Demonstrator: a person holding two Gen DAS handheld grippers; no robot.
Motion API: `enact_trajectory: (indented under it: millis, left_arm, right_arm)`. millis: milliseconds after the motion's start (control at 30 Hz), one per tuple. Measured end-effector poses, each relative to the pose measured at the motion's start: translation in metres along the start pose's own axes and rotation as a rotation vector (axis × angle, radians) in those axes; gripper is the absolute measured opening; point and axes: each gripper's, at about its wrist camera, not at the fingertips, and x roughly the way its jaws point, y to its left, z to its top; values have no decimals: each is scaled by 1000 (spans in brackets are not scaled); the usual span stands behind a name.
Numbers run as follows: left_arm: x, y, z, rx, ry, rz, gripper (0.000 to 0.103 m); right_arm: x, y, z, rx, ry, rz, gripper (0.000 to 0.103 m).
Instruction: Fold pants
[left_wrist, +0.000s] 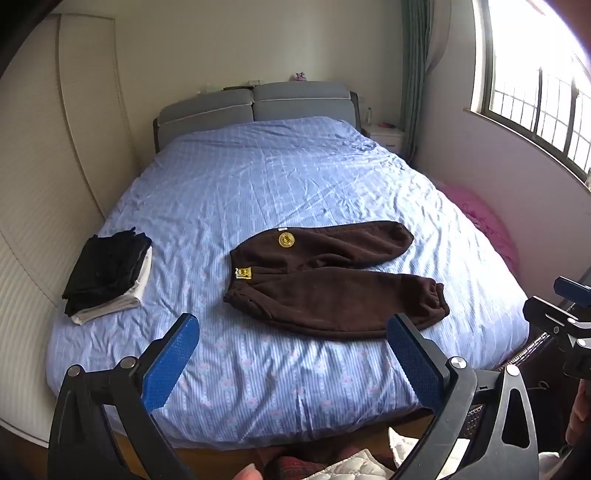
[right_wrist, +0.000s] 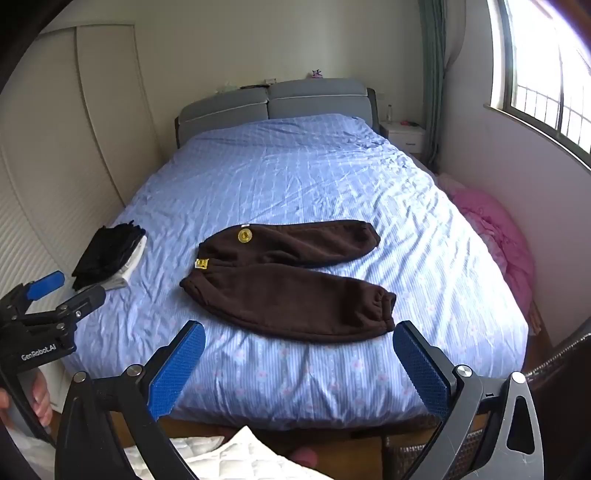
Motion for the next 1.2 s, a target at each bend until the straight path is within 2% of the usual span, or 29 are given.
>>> enact_trajectory:
  millis: [367,633,1200]
  left_arm:
    - [-9,-5,5,27,-13,-30,103]
    - [-5,-10,11,-2,-10,-51,103]
    - [-8,-14,19,7,-26,-43,103]
  right_arm:
    - [-6,-3,5,0,-22,1,103]
    - [-7,-10,3,13,-39,4,103]
    - [-7,-12,6,-1,-51,23,103]
